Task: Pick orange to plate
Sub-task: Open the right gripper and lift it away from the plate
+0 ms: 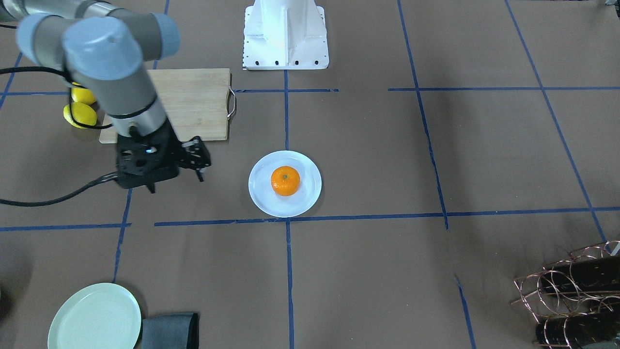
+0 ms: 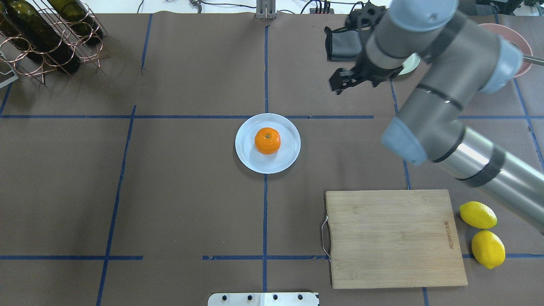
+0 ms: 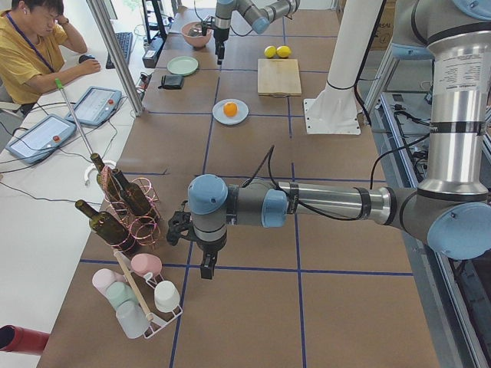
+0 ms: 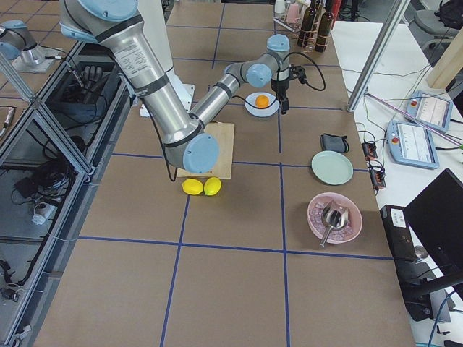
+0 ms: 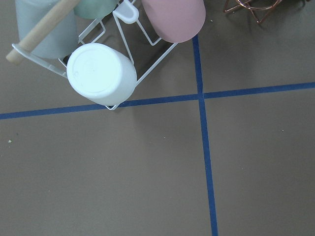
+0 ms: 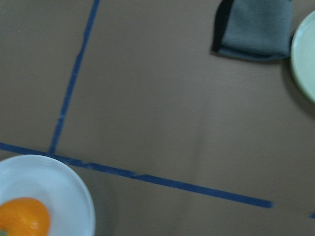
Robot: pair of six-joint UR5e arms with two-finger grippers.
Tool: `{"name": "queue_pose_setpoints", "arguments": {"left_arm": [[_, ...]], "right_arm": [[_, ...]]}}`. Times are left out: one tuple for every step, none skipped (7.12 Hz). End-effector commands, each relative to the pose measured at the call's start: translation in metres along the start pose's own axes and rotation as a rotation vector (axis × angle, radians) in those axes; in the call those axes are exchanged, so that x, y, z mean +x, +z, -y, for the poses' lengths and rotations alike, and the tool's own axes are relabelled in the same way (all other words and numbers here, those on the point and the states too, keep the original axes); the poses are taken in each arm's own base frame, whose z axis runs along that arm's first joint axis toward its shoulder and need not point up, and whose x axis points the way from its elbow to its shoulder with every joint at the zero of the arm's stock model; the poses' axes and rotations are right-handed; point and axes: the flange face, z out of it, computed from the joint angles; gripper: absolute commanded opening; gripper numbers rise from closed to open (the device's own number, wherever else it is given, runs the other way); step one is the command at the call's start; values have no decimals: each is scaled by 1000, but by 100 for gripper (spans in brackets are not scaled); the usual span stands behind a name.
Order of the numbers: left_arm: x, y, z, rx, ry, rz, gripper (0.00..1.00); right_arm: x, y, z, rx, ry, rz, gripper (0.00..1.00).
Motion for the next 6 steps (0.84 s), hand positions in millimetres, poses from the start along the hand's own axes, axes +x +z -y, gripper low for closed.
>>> {"name": "queue_pose_setpoints", "arguments": {"left_arm": [[-1, 1, -1, -2, 0, -1, 100], [0, 1, -1, -2, 0, -1, 100], [0, 0, -1, 0, 2, -2, 100], [0, 0, -1, -1, 0, -2, 100], [4, 1, -1, 0, -2, -49, 100], [7, 3, -7, 1, -11, -112, 100]], "right_arm": [[208, -42, -34, -76, -95, -14, 100], [278, -52, -64, -109, -24, -59, 100], [338, -66, -106, -108, 64, -85, 100], [379, -49, -160, -176, 55, -103, 100], [416, -39, -201, -228, 38, -103, 100], [441, -45, -233, -239, 49, -98, 100]]}}
